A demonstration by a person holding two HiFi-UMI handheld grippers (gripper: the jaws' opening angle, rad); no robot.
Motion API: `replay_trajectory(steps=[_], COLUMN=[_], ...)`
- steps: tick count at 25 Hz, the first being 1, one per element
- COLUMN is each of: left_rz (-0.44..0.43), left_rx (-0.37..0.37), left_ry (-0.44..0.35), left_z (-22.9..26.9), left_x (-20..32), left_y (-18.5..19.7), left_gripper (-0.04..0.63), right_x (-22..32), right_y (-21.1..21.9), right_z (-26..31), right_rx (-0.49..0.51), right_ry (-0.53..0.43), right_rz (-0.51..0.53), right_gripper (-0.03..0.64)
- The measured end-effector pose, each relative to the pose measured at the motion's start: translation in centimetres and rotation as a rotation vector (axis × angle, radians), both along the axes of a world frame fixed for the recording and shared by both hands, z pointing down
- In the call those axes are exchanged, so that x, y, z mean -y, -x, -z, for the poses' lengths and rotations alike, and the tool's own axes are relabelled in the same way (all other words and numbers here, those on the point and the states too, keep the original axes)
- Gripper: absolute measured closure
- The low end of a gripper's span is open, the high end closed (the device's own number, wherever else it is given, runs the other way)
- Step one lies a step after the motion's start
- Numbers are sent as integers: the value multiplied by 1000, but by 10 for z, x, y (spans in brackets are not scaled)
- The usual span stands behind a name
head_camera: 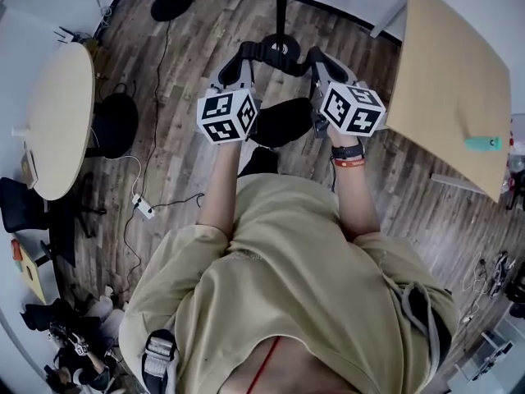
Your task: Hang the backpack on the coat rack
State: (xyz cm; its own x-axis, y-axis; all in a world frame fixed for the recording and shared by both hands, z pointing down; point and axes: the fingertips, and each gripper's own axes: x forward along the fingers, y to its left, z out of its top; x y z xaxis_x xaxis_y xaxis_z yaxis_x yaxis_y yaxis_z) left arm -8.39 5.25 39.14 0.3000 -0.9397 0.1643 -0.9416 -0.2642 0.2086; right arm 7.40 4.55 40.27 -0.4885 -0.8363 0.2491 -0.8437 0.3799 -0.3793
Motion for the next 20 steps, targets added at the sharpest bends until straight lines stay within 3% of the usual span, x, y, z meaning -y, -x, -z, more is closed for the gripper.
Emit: replay_trajectory(steps=[20], left_rz=[-45], left_rx=[-43], left_ry=[-23], left_z=[13], left_x=[173], left_y=[66], left_gripper=[569], right_x=[166], right_y=[68], right_z=[10], right_rx=[8], right_ry=[-11], right_rz=[-50], right_gripper=[598])
